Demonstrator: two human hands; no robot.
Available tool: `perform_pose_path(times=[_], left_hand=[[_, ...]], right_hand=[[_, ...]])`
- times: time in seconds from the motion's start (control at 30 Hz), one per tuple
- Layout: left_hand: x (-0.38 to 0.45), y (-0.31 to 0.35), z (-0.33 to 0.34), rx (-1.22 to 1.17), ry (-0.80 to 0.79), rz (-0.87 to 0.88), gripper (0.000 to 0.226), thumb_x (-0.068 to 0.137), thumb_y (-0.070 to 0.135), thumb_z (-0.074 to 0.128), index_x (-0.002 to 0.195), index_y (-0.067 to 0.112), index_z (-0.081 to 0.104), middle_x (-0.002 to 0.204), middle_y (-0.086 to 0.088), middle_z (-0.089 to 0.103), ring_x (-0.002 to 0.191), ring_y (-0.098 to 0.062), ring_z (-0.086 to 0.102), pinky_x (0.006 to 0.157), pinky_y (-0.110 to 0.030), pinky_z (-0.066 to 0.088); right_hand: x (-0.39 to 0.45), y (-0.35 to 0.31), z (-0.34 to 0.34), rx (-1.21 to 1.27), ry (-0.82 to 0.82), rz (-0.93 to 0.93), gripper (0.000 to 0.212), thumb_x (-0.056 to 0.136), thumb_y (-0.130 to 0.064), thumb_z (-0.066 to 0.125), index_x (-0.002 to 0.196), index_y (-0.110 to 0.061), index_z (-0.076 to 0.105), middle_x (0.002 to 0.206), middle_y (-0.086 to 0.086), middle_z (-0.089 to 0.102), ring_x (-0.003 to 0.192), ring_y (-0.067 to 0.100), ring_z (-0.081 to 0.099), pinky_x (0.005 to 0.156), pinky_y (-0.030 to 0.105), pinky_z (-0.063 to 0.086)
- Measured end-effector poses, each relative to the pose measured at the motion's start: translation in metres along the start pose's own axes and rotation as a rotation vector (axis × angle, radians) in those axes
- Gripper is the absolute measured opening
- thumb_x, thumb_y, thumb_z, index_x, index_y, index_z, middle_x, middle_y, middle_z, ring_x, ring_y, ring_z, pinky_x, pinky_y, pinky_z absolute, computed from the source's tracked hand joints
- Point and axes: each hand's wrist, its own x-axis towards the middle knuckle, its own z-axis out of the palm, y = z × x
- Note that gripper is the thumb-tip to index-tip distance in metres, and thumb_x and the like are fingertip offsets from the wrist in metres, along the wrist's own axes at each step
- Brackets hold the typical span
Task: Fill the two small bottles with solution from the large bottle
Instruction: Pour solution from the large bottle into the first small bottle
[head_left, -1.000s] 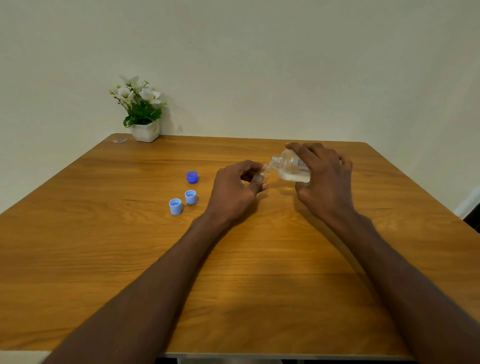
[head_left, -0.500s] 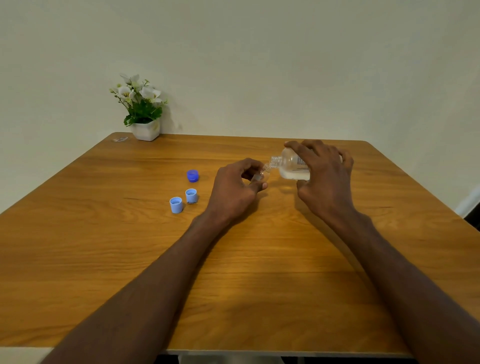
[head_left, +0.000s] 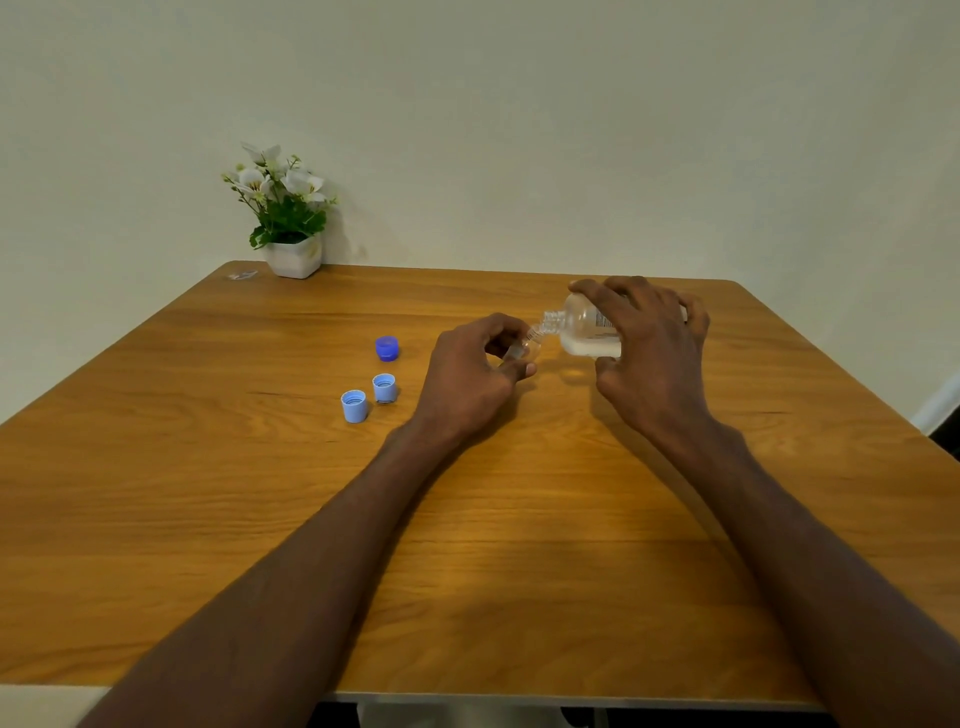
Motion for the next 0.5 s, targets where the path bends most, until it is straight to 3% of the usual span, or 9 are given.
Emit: perform_pose_path(times=[0.27, 0.5], left_hand=[[-0.0004, -0.0003, 0.0001, -0.008, 0.005, -0.004, 0.037, 0.084, 0.019, 0.084, 0.119, 0.023, 0.073, 0.104, 0.014, 0.073, 0.094, 0.004, 0.065, 0.074, -0.006, 0.045], [-0.0008, 0.0006, -0.0003, -0.015, 0.001, -0.008, 0.036, 0.085, 0.019, 0.083, 0.119, 0.023, 0.073, 0.104, 0.015, 0.072, 0.094, 0.003, 0.065, 0.075, -0.009, 0.045]], right_hand=[[-0.0004, -0.0011, -0.0007, 0.009, 0.009, 0.004, 0.091, 0.066, -0.003, 0.081, 0.145, -0.036, 0.054, 0.141, -0.002, 0.056, 0.133, 0.025, 0.048, 0.111, 0.039, 0.018], [-0.0004, -0.0017, -0.0013, 0.004, 0.003, 0.005, 0.091, 0.066, -0.003, 0.081, 0.146, -0.036, 0.053, 0.142, -0.001, 0.056, 0.134, 0.025, 0.048, 0.112, 0.043, 0.02]])
